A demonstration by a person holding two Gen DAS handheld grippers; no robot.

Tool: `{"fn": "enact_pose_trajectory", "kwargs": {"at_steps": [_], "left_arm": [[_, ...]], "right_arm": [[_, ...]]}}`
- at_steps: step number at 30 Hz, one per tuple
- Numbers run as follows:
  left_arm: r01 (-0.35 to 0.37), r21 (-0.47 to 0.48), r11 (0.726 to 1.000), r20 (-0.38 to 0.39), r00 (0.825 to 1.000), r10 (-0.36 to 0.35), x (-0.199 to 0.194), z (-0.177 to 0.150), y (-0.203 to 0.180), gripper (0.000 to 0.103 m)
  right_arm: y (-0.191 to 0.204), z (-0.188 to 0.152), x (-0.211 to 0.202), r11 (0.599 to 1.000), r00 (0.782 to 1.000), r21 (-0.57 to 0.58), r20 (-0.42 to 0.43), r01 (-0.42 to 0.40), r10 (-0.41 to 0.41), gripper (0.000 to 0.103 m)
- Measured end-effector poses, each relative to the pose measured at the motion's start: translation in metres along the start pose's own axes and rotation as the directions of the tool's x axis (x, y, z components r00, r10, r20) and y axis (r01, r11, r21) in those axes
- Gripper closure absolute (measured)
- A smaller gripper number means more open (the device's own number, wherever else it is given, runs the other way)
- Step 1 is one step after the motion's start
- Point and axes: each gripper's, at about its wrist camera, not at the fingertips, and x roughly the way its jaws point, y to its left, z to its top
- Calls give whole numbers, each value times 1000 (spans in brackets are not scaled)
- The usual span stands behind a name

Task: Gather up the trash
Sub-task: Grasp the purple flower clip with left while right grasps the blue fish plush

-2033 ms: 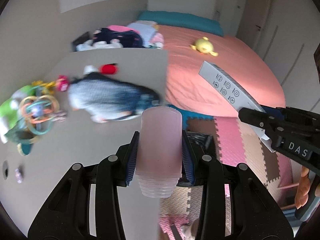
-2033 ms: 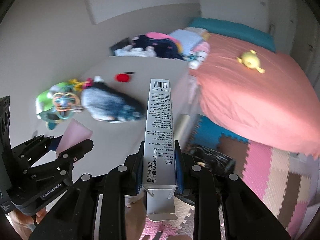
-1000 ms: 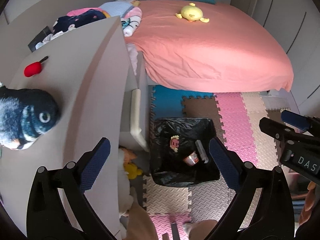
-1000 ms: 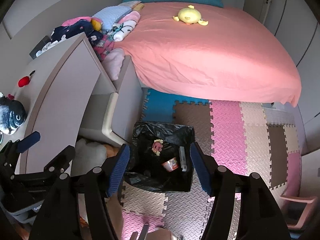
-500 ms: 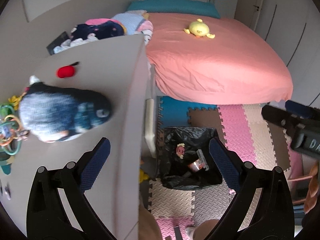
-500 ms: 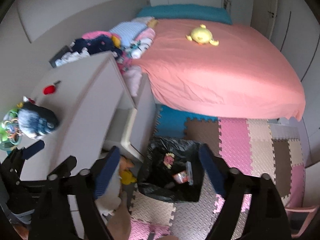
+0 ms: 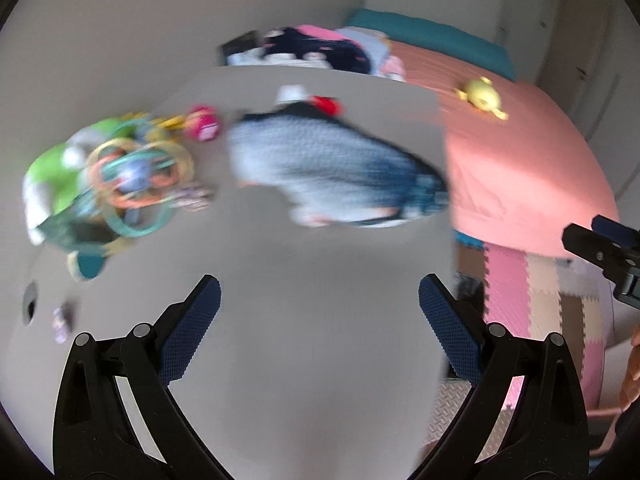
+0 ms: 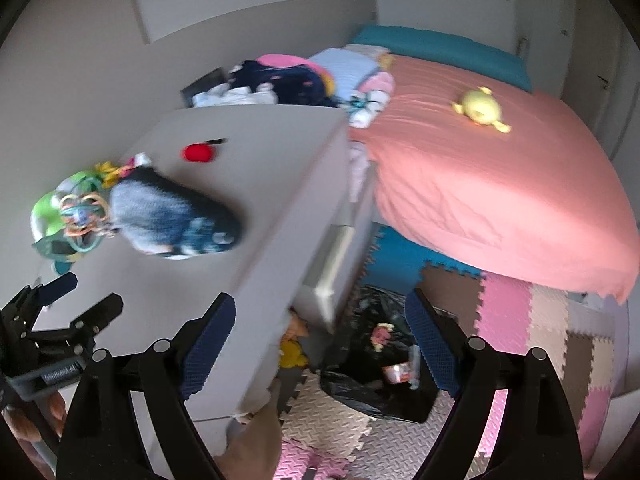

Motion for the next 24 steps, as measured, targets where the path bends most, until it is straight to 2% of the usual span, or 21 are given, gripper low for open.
{"fn": "enact_pose_trajectory", "kwargs": {"at_steps": [3, 9, 13, 18, 24], "left_arm": [[-23, -60, 998, 1, 1000, 23, -11, -9, 41, 7], [-103, -186, 977, -2, 995, 104, -31, -29, 123, 7], [-140, -223, 965, -15, 990, 140, -36, -38, 161, 7], [-160, -279, 947, -38, 987, 155, -36, -47, 206, 8], [-168, -309, 936, -68, 986, 155, -27, -54, 239, 10]], "right_arm": [[30, 3, 2, 998, 1000, -56, -2, -27, 27, 16], [86, 5, 5, 984, 998, -167, -5, -57, 57, 16], [114, 11, 14, 973, 998, -223, -11, -55, 54, 16], [143, 24, 38, 956, 999, -292, -32, -16, 7, 16], [176, 37, 75, 908, 993, -410, -24, 92, -111, 16]]}}
